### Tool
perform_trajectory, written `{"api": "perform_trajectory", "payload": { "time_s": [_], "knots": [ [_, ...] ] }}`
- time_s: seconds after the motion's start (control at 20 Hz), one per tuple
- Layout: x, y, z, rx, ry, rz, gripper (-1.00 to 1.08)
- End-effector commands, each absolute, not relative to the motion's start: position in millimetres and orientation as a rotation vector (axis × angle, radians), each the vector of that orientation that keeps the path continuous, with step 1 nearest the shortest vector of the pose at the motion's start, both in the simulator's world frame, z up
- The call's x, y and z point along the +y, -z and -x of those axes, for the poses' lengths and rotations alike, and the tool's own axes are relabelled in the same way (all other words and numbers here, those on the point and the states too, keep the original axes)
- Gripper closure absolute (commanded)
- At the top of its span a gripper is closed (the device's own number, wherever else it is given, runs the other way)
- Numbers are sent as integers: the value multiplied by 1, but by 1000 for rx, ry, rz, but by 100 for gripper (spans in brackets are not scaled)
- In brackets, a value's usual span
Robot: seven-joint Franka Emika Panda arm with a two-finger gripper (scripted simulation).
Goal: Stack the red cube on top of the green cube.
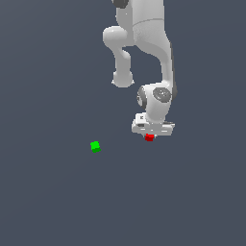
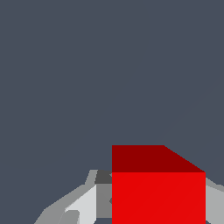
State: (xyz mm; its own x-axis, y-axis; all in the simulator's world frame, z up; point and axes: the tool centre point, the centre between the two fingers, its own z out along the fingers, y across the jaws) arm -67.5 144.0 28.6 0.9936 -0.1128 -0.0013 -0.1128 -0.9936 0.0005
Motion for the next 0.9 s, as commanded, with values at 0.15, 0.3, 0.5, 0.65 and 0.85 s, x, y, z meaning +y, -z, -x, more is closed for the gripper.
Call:
{"api": "perform_trajectory", "payload": {
  "time_s": [0.15, 0.3, 0.5, 0.65, 0.85],
  "knots": [
    [144, -54, 68, -177, 0, -3137, 108],
    [144, -75, 68, -177, 0, -3137, 108],
    [144, -99, 68, -177, 0, -3137, 108],
    [144, -111, 68, -177, 0, -3137, 108],
    [144, -119, 68, -177, 0, -3137, 108]
  ]
}}
